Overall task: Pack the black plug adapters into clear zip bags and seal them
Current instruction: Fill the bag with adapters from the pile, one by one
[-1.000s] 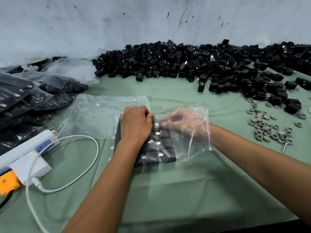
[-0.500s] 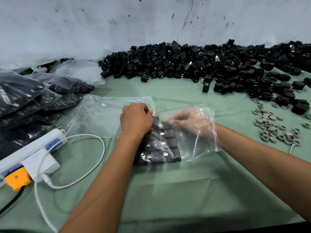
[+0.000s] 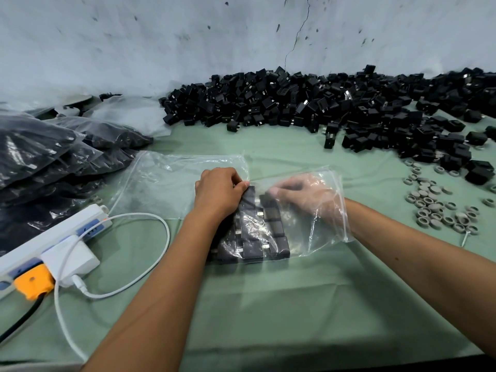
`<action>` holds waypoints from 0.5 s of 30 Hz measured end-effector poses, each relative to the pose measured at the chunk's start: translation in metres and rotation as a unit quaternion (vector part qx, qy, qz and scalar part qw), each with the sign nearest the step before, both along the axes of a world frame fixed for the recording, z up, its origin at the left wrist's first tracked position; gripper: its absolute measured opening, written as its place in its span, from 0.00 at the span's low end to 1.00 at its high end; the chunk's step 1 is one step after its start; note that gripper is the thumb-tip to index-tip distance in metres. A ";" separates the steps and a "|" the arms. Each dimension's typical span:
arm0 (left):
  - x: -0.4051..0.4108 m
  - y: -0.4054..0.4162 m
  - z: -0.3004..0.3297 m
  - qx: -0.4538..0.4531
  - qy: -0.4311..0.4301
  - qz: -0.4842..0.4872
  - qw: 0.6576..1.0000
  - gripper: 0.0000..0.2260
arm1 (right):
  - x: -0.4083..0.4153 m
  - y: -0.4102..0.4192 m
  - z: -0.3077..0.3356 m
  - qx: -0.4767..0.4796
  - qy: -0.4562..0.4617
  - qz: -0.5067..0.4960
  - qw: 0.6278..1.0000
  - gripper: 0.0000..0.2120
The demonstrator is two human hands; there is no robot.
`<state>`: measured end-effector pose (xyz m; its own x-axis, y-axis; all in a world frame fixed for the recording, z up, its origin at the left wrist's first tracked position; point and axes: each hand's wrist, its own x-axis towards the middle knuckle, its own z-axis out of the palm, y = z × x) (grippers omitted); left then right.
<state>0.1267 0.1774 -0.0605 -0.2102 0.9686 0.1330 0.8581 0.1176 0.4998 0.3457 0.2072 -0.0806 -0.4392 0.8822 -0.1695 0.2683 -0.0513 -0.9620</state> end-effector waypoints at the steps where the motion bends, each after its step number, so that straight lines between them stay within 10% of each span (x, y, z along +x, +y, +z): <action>1: 0.000 0.000 0.000 0.003 -0.004 -0.001 1.000 0.09 | 0.000 0.000 -0.001 0.001 0.000 0.003 1.000 0.07; 15: -0.038 0.002 0.026 -0.113 -0.090 -0.137 0.980 0.10 | 0.001 0.000 -0.002 0.008 0.005 0.006 1.000 0.10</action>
